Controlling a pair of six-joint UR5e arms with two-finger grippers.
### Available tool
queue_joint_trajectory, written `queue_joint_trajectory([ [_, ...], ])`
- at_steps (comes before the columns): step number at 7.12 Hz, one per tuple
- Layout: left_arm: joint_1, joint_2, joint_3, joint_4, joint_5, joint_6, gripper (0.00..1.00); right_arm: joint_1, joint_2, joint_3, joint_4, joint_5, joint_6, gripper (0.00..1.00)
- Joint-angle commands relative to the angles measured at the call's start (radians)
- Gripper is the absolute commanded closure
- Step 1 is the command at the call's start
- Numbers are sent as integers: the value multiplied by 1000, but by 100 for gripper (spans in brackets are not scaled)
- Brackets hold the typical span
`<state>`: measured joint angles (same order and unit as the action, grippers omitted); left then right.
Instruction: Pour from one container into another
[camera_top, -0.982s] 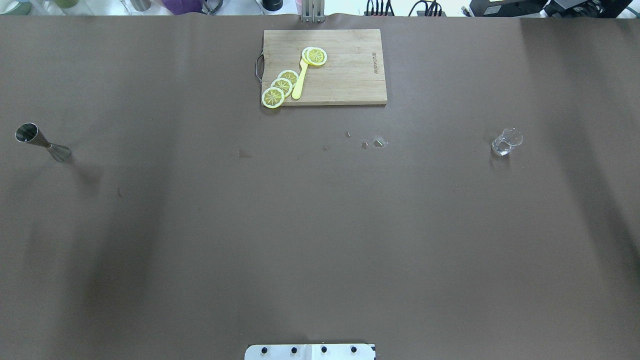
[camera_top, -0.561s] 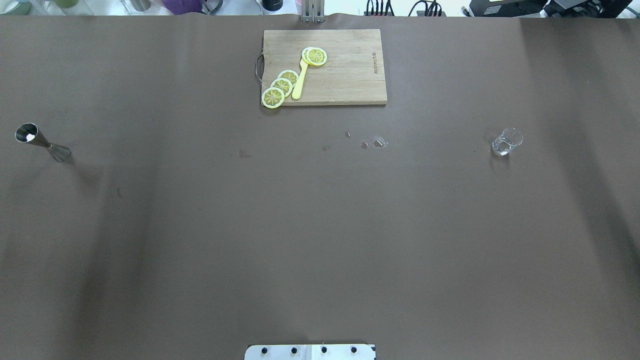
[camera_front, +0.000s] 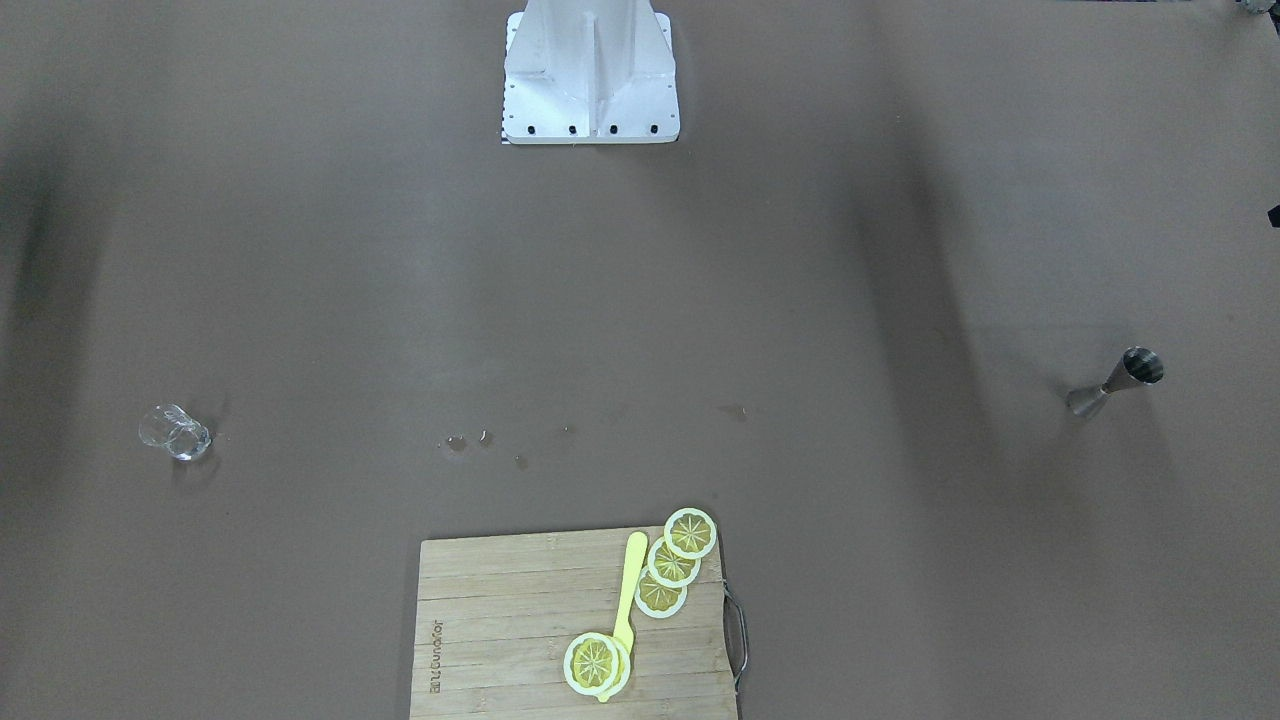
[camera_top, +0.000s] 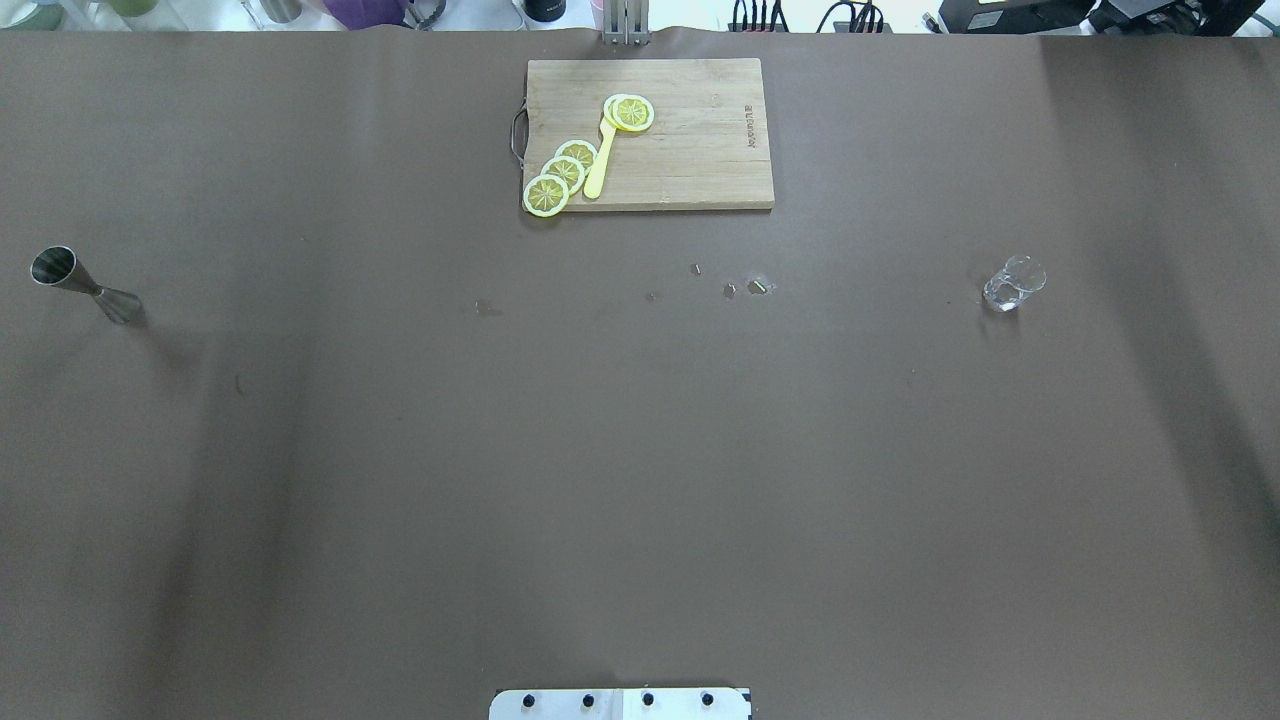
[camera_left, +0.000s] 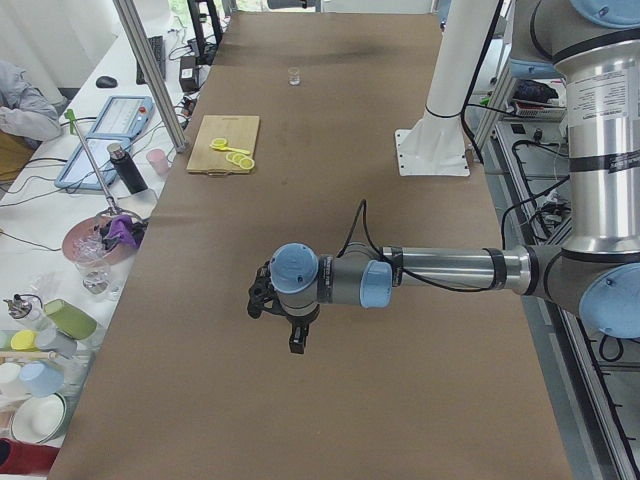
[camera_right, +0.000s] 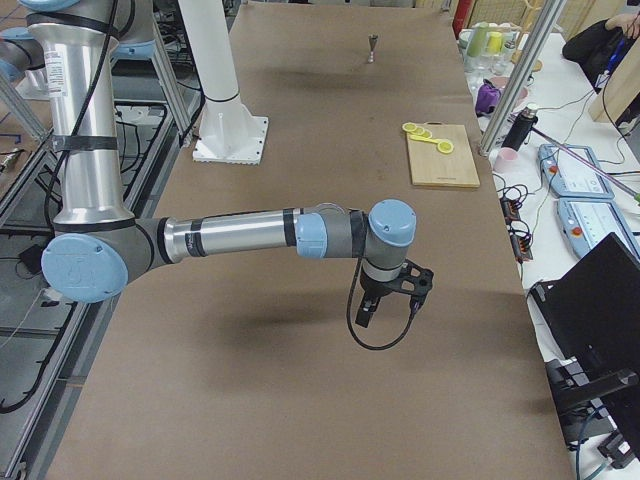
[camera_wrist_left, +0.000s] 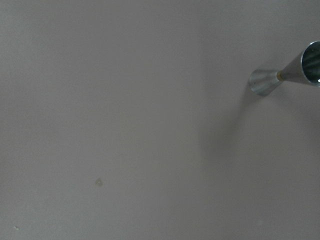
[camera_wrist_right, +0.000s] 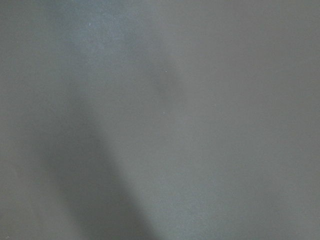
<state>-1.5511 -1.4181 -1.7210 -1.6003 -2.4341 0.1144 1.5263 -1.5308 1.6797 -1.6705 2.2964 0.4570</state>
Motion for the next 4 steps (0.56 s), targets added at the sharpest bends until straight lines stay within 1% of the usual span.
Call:
queue_joint_trajectory([
  [1, -46, -5, -35, 127, 79, 161, 0, 0, 0, 0, 0, 2, 0, 0],
  [2, -79, -10, -41, 176, 145, 260, 0, 0, 1, 0, 0, 2, 0, 0],
  [3, -122, -15, -72, 254, 156, 287, 0, 0, 0, 0, 0, 2, 0, 0],
  [4, -139, -30, -98, 328, 156, 288, 0, 3, 0, 1, 0, 3, -1, 0],
])
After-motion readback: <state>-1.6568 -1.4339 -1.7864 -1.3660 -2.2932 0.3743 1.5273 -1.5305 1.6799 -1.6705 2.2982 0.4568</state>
